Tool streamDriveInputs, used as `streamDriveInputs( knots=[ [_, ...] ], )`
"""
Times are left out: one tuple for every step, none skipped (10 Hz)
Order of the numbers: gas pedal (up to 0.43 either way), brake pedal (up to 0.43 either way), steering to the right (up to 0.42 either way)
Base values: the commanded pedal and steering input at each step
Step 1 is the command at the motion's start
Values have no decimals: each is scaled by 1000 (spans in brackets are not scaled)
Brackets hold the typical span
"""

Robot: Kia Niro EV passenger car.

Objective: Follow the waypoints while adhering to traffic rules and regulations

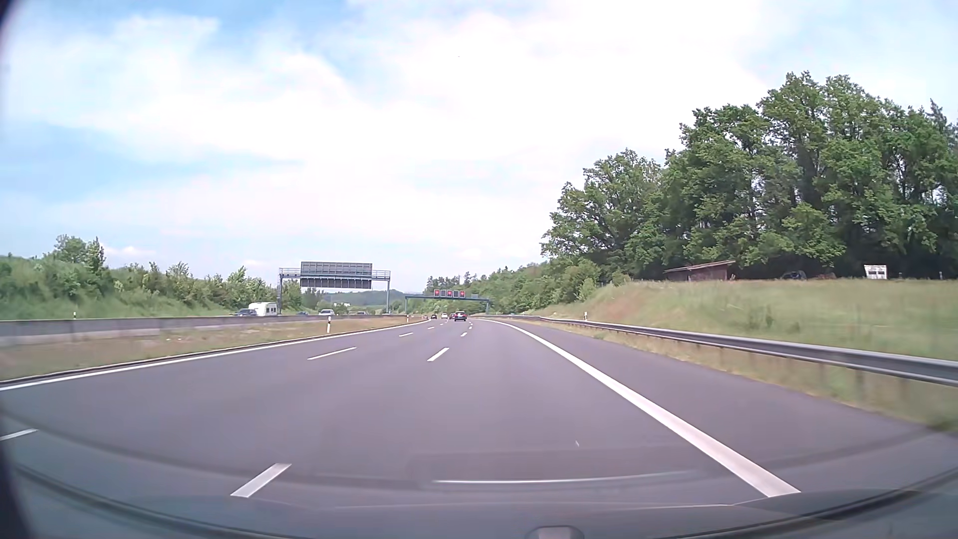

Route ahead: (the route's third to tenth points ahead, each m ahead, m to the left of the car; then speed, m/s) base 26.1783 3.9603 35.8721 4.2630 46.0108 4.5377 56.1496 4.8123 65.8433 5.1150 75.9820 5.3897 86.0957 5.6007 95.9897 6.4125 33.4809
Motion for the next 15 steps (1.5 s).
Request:
streamDriveInputs(
  knots=[
    [0,0,-4],
    [0,0,-4],
    [0,0,-4],
    [0,0,-4],
    [0,0,-4],
    [0,0,-4],
    [0,0,-6],
    [0,0,-7],
    [0,0,-8],
    [0,0,-9],
    [0,0,-9],
    [0,0,-9],
    [0,0,-8],
    [0,0,-8],
    [0,0,-8]
  ],
)
